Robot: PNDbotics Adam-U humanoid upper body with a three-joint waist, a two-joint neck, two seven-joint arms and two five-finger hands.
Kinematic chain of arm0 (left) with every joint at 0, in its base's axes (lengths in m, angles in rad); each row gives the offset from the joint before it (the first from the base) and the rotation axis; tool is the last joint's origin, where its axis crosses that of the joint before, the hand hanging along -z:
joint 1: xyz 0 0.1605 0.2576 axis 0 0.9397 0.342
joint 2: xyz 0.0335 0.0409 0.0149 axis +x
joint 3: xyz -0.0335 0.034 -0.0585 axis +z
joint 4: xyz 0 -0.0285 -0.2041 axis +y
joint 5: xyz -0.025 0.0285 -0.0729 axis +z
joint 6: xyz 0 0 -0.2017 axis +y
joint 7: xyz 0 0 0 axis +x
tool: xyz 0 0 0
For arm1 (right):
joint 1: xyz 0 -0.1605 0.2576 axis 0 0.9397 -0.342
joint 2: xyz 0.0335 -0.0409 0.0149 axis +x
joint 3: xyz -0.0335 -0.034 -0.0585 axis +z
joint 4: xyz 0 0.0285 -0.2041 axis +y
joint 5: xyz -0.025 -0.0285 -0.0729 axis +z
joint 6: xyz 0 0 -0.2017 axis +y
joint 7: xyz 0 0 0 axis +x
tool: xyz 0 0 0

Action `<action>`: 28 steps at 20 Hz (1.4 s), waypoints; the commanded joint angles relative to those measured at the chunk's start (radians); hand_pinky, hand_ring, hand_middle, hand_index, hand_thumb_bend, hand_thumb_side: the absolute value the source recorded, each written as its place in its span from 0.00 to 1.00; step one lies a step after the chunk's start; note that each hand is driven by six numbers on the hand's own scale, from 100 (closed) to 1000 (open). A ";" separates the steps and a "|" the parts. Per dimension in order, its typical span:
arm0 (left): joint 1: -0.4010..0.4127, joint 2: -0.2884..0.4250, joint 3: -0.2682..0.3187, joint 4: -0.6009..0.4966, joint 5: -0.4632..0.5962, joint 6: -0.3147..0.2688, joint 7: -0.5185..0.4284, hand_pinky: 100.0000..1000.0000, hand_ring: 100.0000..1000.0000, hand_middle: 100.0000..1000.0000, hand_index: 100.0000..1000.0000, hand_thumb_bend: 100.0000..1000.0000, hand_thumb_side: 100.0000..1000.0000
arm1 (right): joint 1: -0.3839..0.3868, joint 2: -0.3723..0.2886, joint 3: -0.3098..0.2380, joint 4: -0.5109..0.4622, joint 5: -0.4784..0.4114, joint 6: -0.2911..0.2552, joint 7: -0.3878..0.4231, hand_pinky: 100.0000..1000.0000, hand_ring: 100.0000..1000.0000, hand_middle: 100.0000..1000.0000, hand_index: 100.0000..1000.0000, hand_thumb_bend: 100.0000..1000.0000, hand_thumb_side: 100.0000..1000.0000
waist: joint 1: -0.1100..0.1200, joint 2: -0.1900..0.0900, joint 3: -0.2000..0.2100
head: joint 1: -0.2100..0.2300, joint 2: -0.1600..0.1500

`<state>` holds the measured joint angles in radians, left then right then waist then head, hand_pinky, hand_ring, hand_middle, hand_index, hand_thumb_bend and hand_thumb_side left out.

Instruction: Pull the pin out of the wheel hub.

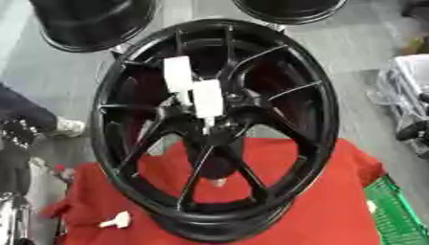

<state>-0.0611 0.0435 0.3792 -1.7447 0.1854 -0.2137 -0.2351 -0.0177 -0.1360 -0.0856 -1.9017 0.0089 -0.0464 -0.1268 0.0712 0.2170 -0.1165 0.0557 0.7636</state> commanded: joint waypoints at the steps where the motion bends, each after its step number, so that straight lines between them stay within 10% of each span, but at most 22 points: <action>1: -0.005 0.010 0.000 -0.016 -0.002 -0.006 -0.002 0.57 0.52 0.47 0.61 0.00 0.81 | -0.007 -0.008 0.001 -0.012 0.006 0.001 -0.002 0.38 0.36 0.79 0.87 0.00 0.58 | -0.002 -0.009 -0.001 | -0.002 0.002; 12: -0.012 0.093 0.004 -0.066 0.019 -0.034 -0.010 0.57 0.53 0.48 0.62 0.00 0.74 | -0.008 -0.009 0.003 -0.012 0.005 0.001 0.002 0.38 0.36 0.79 0.87 0.00 0.57 | -0.003 -0.009 -0.016 | -0.002 -0.008; 21: -0.085 0.678 -0.103 -0.250 0.100 -0.225 -0.008 0.58 0.53 0.52 0.69 0.00 0.34 | 0.000 -0.013 0.004 -0.005 0.011 0.004 0.002 0.38 0.36 0.79 0.87 0.00 0.59 | 0.007 -0.018 -0.033 | -0.010 -0.016; 28: -0.238 1.022 -0.336 -0.149 -0.150 -0.442 -0.104 0.62 0.55 0.66 0.82 0.18 0.39 | 0.009 -0.024 0.013 -0.003 0.013 0.004 0.010 0.38 0.36 0.79 0.87 0.00 0.58 | 0.016 -0.031 -0.050 | -0.014 -0.023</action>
<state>-0.2867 0.9868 0.0740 -1.9068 0.0790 -0.6206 -0.3244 -0.0072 -0.1397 -0.0763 -1.8951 0.0171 -0.0410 -0.1196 0.0899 0.2041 -0.1677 0.0418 0.7529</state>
